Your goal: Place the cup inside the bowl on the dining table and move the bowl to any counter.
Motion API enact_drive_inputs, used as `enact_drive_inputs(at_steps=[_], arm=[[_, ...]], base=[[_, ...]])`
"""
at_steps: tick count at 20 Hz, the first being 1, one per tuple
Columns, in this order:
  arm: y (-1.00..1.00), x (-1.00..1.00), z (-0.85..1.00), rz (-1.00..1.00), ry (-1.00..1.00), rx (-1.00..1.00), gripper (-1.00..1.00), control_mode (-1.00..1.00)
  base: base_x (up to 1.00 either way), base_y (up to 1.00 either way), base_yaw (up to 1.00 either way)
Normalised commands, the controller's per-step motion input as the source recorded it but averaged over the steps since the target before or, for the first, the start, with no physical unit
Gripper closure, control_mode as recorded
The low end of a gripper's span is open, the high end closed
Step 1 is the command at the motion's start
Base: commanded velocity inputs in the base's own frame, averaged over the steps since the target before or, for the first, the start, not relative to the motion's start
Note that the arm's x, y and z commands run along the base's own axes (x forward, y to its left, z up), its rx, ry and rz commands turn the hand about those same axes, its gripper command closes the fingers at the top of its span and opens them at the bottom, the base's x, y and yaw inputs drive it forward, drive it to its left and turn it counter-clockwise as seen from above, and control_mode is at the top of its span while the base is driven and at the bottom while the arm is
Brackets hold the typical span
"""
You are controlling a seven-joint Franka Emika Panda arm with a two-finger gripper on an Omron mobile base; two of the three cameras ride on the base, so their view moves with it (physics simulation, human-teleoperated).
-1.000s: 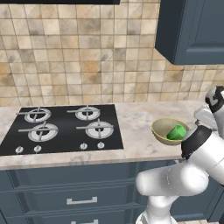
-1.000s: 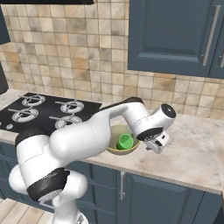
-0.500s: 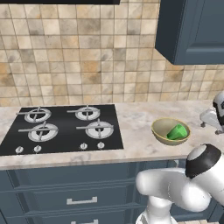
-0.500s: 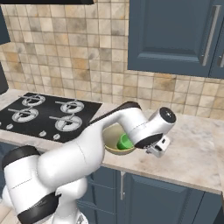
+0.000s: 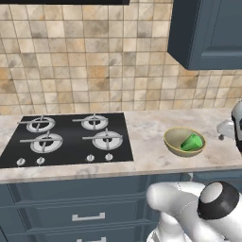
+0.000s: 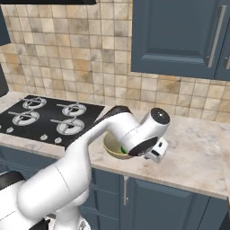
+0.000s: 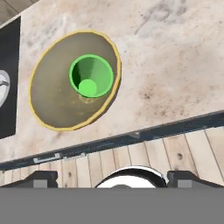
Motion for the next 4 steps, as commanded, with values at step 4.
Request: enact_drive_inputs(at_steps=[4], arm=[[0.57, -0.42, 0.12, 0.00, 0.00, -0.08, -1.00, -1.00]], base=[[0.00, 0.00, 0.00]])
